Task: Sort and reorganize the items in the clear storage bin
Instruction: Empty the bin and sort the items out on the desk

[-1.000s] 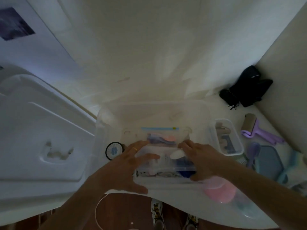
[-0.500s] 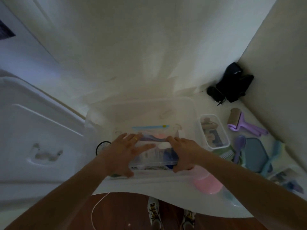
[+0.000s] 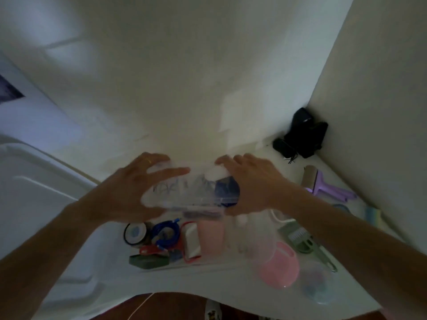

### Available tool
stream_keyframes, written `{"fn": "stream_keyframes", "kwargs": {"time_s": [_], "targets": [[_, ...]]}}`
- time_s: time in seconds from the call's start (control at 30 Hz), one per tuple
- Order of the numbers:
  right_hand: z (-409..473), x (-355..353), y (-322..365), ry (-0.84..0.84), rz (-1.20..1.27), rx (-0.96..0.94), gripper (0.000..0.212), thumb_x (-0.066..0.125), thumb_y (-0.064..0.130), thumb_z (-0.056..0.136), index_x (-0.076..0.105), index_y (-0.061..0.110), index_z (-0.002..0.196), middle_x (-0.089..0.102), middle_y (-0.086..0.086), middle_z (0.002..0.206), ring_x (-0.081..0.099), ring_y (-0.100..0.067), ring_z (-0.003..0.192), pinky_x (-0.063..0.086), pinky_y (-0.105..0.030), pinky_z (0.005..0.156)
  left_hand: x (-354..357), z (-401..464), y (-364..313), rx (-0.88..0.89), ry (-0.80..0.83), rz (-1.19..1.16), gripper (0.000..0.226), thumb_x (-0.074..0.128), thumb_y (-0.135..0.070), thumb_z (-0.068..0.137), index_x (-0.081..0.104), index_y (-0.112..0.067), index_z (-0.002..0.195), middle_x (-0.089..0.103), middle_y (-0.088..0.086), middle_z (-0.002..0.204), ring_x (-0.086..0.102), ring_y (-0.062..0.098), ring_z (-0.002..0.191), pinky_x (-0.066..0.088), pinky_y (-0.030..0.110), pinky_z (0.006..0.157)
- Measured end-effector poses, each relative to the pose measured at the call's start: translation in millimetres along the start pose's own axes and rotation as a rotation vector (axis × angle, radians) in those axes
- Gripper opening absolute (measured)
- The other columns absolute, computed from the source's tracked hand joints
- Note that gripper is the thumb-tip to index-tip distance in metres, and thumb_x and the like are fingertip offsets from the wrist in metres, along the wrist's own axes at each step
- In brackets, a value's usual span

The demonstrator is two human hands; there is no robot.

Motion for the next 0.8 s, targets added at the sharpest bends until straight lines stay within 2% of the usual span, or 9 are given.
{"fn": "stream_keyframes", "kwargs": {"time_s": [0.13,0.23,0.37,0.43,0.57,0.7,0.8], "targets": [[-14,-59,-65,-0.075,-0.146,0.089,0.107,0.066,0.081,0.049,0.027,0.033,0.137,0.058,0.002,0.107,0.057,-0.024,0.098,0.051,-0.038,0.077,-27,73,-27,0.09,-0.152,-0.042,0.087,0.078,-0.054,0.072,0.04,-0.034,0.149,0.043,0.007,0.139,0.04,0.019,0.13,0.039,0.027,0.102],[-18,-80,-119,-0.1,-0.233,0.161,0.095,0.069,0.074,0.051,0.035,0.03,0.128,0.06,0.0,0.102,0.059,-0.026,0.092,0.053,-0.037,0.074,-23,137,-40,0.138,-0.216,-0.104,0.088,0.08,-0.049,0.071,0.041,-0.033,0.148,0.039,0.009,0.141,0.037,0.021,0.135,0.039,0.029,0.107],[-8,-75,-189,-0.106,-0.303,0.212,0.09,0.067,0.071,0.049,0.038,0.027,0.122,0.058,-0.001,0.092,0.057,-0.022,0.08,0.053,-0.035,0.07,-1,213,-49,0.162,-0.254,-0.129,0.088,0.08,-0.042,0.07,0.041,-0.031,0.148,0.04,0.01,0.14,0.036,0.024,0.136,0.041,0.037,0.11],[2,-59,-219,-0.092,-0.294,0.223,0.087,0.065,0.071,0.05,0.038,0.026,0.119,0.057,0.0,0.09,0.055,-0.022,0.077,0.053,-0.034,0.069,16,242,-50,0.156,-0.22,-0.125,0.089,0.08,-0.041,0.071,0.038,-0.034,0.149,0.04,0.009,0.14,0.035,0.024,0.136,0.041,0.037,0.109],[24,-13,-260,-0.02,-0.229,0.208,0.089,0.065,0.071,0.05,0.039,0.025,0.121,0.06,0.0,0.091,0.059,-0.024,0.081,0.049,-0.03,0.067,66,284,-37,0.105,-0.053,-0.168,0.098,0.082,-0.038,0.069,0.029,-0.042,0.151,0.035,0.005,0.143,0.03,0.021,0.137,0.034,0.033,0.111],[48,33,-284,0.04,-0.171,0.179,0.092,0.066,0.072,0.049,0.039,0.024,0.123,0.062,0.001,0.091,0.061,-0.023,0.081,0.055,-0.034,0.067,107,308,-19,0.05,0.101,-0.249,0.1,0.085,-0.039,0.069,0.027,-0.05,0.149,0.033,0.0,0.14,0.03,0.017,0.136,0.032,0.032,0.113],[65,63,-297,0.069,-0.128,0.15,0.088,0.066,0.072,0.05,0.038,0.025,0.119,0.061,0.001,0.089,0.06,-0.022,0.076,0.056,-0.038,0.068,131,320,-7,-0.038,0.234,-0.274,0.096,0.084,-0.048,0.071,0.026,-0.052,0.148,0.031,-0.003,0.142,0.026,0.012,0.138,0.027,0.025,0.112]]}}
Point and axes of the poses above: each hand's wrist, its own z-axis towards the middle knuckle, its own x-axis out of the palm, y = z × x, the point moved 9 cm from there along z, towards the middle knuckle
